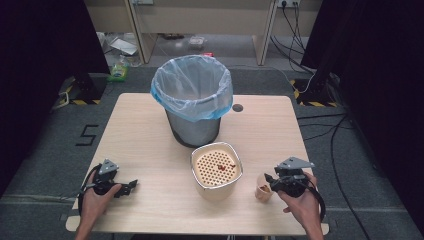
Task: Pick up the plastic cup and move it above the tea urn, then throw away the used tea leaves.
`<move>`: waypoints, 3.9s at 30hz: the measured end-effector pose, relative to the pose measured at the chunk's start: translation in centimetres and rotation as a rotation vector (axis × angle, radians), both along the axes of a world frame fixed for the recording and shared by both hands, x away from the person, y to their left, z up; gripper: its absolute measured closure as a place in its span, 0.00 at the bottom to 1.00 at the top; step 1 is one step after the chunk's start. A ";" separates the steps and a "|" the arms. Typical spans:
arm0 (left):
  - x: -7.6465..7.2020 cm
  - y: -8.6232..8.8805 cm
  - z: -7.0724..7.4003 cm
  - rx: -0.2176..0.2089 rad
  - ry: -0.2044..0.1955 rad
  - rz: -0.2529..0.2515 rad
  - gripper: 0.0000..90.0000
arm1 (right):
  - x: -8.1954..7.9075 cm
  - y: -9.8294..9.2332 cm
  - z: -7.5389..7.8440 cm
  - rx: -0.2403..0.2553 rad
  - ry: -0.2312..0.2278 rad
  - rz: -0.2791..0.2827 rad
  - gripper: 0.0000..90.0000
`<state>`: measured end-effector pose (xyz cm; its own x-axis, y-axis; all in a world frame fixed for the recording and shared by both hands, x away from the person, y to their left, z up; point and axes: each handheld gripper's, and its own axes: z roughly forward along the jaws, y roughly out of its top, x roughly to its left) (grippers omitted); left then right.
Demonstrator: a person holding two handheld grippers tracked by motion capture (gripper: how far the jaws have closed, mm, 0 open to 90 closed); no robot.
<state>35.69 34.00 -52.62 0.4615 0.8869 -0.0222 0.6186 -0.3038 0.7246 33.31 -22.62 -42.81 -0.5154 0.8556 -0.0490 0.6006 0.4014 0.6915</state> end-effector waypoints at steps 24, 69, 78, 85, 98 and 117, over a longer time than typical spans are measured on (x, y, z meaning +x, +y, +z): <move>0.0 0.0 0.0 0.000 0.000 0.000 0.00 | 1.5 0.0 1.5 -0.013 -0.071 0.061 0.96; -0.2 0.0 0.0 0.000 0.000 0.000 0.00 | -0.4 14.4 7.1 -0.551 -0.987 0.273 0.97; -0.2 0.0 0.0 0.000 -0.001 -0.001 0.00 | 0.5 15.1 5.0 -0.619 -1.054 0.310 0.97; -0.2 0.0 0.0 0.000 0.000 -0.001 0.00 | 0.5 14.6 3.1 -0.684 -1.110 0.310 0.97; -0.2 0.0 0.0 -0.001 0.000 -0.001 0.00 | -0.4 14.7 2.1 -0.750 -1.244 0.312 0.97; -0.2 0.0 0.0 -0.003 -0.001 0.000 0.00 | -1.0 15.5 1.6 -0.812 -1.335 0.339 0.97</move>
<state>35.47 33.98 -52.63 0.4611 0.8870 -0.0239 0.6178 -0.3016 0.7261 32.34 -7.12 -41.20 0.1162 0.2394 -0.9639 -0.4215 0.8907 0.1704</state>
